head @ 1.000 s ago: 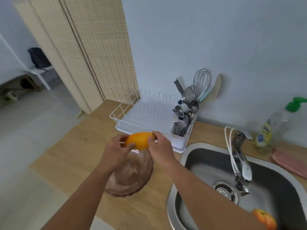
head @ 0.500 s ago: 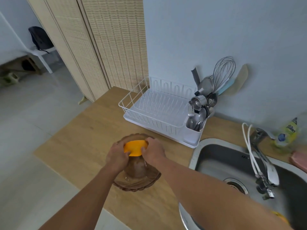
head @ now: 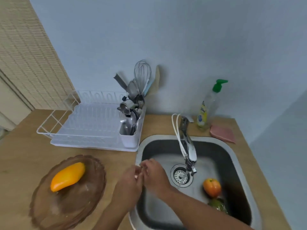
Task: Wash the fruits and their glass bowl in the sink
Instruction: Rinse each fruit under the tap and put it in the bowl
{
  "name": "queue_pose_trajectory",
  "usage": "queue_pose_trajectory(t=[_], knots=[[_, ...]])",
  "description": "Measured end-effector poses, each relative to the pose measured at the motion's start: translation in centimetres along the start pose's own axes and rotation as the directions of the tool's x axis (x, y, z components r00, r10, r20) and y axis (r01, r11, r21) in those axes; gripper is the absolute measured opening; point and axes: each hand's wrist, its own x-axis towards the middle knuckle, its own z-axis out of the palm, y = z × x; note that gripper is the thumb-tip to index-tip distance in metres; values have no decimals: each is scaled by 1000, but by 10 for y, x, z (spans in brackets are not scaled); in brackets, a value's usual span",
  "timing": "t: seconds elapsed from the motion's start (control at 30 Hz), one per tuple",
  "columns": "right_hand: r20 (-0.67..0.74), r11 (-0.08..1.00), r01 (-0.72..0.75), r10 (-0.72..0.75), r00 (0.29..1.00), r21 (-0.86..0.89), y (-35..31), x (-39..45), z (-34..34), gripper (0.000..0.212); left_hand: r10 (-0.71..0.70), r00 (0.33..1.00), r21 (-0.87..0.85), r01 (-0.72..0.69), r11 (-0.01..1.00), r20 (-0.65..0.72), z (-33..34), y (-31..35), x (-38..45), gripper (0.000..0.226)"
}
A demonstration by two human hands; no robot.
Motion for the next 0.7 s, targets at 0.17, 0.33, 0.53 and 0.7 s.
queue_pose_trajectory(t=[0.17,0.33,0.53,0.7], knots=[[9,945,-303,306,952,-123,106,-65,-55,32,12,915,-8,-10,1000,404,112,42,-13,14],[-122,859,-460,443,888,-224,165,-94,-110,35,-58,775,-33,101,994,629,190,86,-12,11],[-142,801,-592,579,803,-86,199,-84,-145,58,-340,671,-225,607,762,659,252,118,10,31],[-78,758,-652,652,754,36,202,-69,-137,42,-426,569,-342,796,499,703,268,127,21,39]])
